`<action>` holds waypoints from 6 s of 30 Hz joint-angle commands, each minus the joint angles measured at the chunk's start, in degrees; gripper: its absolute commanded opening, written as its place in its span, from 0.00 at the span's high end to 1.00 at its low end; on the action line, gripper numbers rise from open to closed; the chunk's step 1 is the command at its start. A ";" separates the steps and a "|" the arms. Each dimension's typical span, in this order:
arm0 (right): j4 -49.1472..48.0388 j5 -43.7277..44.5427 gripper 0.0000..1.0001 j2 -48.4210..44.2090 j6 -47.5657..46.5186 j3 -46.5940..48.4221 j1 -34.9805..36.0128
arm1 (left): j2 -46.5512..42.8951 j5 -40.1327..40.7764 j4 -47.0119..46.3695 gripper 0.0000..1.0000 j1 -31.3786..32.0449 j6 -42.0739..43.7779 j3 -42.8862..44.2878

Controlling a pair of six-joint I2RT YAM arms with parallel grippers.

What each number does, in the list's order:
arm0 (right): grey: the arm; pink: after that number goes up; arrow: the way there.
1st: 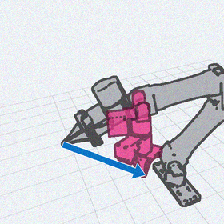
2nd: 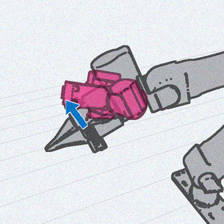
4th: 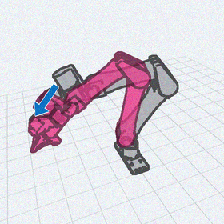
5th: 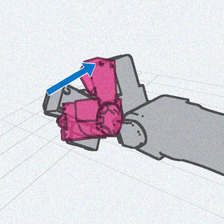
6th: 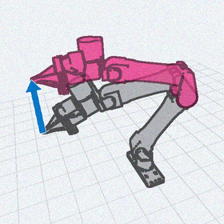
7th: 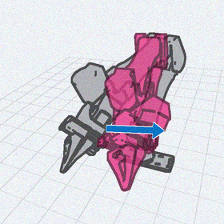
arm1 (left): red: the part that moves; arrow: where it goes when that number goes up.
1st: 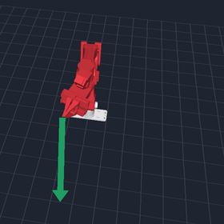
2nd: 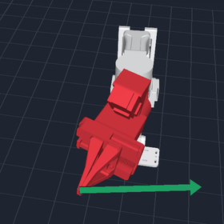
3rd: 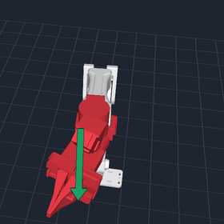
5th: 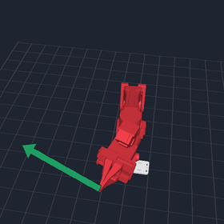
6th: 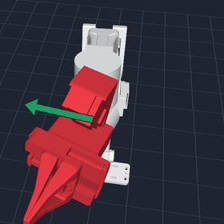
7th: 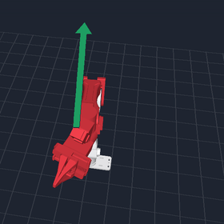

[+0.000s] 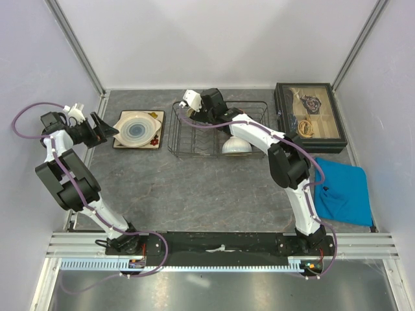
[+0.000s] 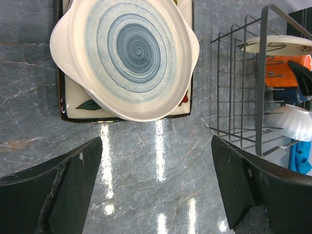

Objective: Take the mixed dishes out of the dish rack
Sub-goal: Pick up the plate from the dish rack, then place the plate at the center of the board.

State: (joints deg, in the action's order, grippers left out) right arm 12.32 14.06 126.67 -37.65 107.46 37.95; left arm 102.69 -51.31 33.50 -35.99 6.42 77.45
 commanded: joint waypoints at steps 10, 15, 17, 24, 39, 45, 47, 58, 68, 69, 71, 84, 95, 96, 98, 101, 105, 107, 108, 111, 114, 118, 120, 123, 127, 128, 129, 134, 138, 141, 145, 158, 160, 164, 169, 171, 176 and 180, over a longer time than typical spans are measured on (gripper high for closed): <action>-2.30 0.35 0.51 2.97 -4.27 6.01 -0.25 | -2.50 0.59 -0.18 0.01 0.74 5.10 1.83; -2.03 -0.18 0.56 4.19 -4.63 6.71 -0.25 | -2.76 0.68 -0.10 0.01 0.74 5.27 1.74; -1.60 -0.27 0.60 4.90 -4.71 7.41 -0.25 | -2.68 0.77 -0.19 0.01 0.74 5.27 1.65; -1.42 -0.18 0.72 5.43 -5.24 8.03 -0.25 | -2.50 0.77 -0.18 0.01 0.74 5.19 1.74; -0.72 0.97 1.00 2.27 -5.68 7.94 -0.16 | -3.73 1.21 -0.01 0.01 0.74 5.80 1.21; 2.88 -0.53 1.00 -0.37 -6.82 7.94 0.01 | -4.61 1.21 0.69 0.01 0.66 6.59 1.91; 3.59 -0.53 1.00 -1.69 -7.17 7.68 0.28 | -5.22 0.95 1.13 0.01 0.74 7.03 2.09; 6.66 0.17 1.00 -9.15 -8.49 5.48 1.42 | -7.51 -4.49 5.35 0.01 0.66 14.23 3.06; 10.88 -1.41 1.00 -19.87 -5.16 -0.40 5.72 | -12.77 -13.99 10.80 0.01 3.90 23.99 2.71; 11.58 -1.67 1.00 -21.02 -4.72 -1.80 6.25 | -13.65 -14.34 11.06 0.01 4.60 25.30 2.36; 12.64 -2.37 1.00 -23.92 -2.97 -2.87 7.92 | -16.37 -14.78 10.98 0.01 7.14 26.36 1.39; 26.97 -15.63 1.00 -28.76 5.48 -1.11 11.61 | -31.58 -20.04 7.99 0.02 19.72 35.41 -5.81; 30.13 -23.81 1.00 -27.97 7.94 1.00 12.05 | -33.52 -17.07 7.99 0.06 32.47 40.69 -9.69; 30.22 -23.91 1.00 -27.88 8.03 1.17 11.97 | -33.35 -16.98 7.99 0.06 33.08 40.78 -9.69; 30.40 -23.91 1.00 -27.71 8.03 1.35 12.06 | -33.00 -16.55 6.94 0.07 34.66 39.74 -9.86; 30.40 -24.43 1.00 -27.45 8.12 1.44 12.14 | -32.47 -14.18 4.74 0.11 37.65 37.90 -10.56; 30.40 -25.05 1.00 -27.36 8.47 1.61 12.23 | -32.03 -11.54 1.40 0.21 39.59 35.25 -11.79; 30.49 -24.79 1.00 -27.27 8.47 1.61 12.23 | -31.94 -11.01 0.79 0.30 40.12 34.63 -11.97; 30.40 -24.70 1.00 -27.35 8.47 1.53 12.23 | -31.68 -10.83 0.61 0.33 40.12 34.46 -11.97; 30.49 -24.70 0.99 -27.36 8.38 1.17 12.23 | -31.50 -11.00 0.52 0.54 40.21 33.84 -11.71; 30.49 -24.17 0.99 -27.35 8.21 0.82 12.23 | -31.77 -10.30 0.52 0.65 40.21 33.66 -11.53; 30.49 -24.00 0.98 -27.53 8.12 0.21 12.23 | -32.21 -9.95 0.52 0.87 40.21 33.40 -11.88; 30.49 -24.35 0.95 -27.53 8.29 0.12 12.23 | -32.03 -10.04 0.52 0.96 40.21 33.31 -11.97; 30.31 -24.17 0.77 -27.71 8.47 -0.14 12.23 | -31.50 -10.21 0.34 0.98 40.21 32.44 -11.88; 29.96 -22.68 0.59 -27.97 8.47 -1.37 12.23 | -31.85 -9.60 -1.15 0.99 40.12 30.42 -12.41; 29.79 -22.16 0.53 -28.23 8.47 -1.64 12.23 | -31.85 -8.82 -2.20 0.98 40.12 29.80 -12.50; 29.61 -21.63 0.40 -28.32 8.64 -1.99 12.23 | -32.12 -8.46 -2.82 0.98 40.03 29.27 -12.59; 27.59 -16.97 0.22 -29.28 9.17 -4.18 12.23 | -32.12 -5.30 -5.72 0.99 39.33 25.23 -12.67; 25.04 -13.20 0.16 -30.60 9.79 -5.59 12.23 | -30.89 -3.19 -8.61 0.98 36.44 21.54 -12.24; 22.76 -9.68 0.13 -31.48 10.58 -6.82 12.23 | -29.48 -3.71 -10.72 0.98 31.44 17.33 -12.06; 21.17 -7.04 0.11 -31.75 11.02 -8.75 12.23 | -27.03 -5.20 -16.87 0.98 25.20 7.24 -11.53; 20.73 -8.00 0.09 -32.45 11.02 -11.57 12.23 | -19.82 6.29 -30.67 0.98 15.07 -14.14 -12.50; 20.64 -8.09 0.09 -32.80 10.93 -12.18 12.23 | -18.06 7.97 -31.30 0.99 14.46 -15.90 -12.15; 20.55 -8.00 0.09 -33.68 10.93 -13.41 12.23 | -14.02 11.49 -31.65 0.99 14.02 -18.71 -9.87; 20.12 -7.56 0.09 -35.52 10.49 -15.87 12.23 | -8.75 13.16 -31.74 0.98 13.14 -22.41 -8.02; 19.85 -7.39 0.08 -36.05 10.23 -16.93 12.32 | -7.34 13.25 -31.65 0.98 12.70 -23.63 -7.40; 19.41 -7.12 0.09 -37.55 9.70 -18.42 12.23 | -4.26 14.39 -31.30 0.99 11.91 -24.87 -7.22; 18.80 -7.03 0.08 -38.16 9.52 -20.09 12.23 | -2.77 14.83 -30.95 0.98 11.12 -25.31 -8.01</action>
State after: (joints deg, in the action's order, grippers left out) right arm 33.28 6.15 91.18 -27.86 88.71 50.11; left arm 98.89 -37.30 4.99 -23.94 -16.03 67.57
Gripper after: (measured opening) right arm 0.914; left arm 0.084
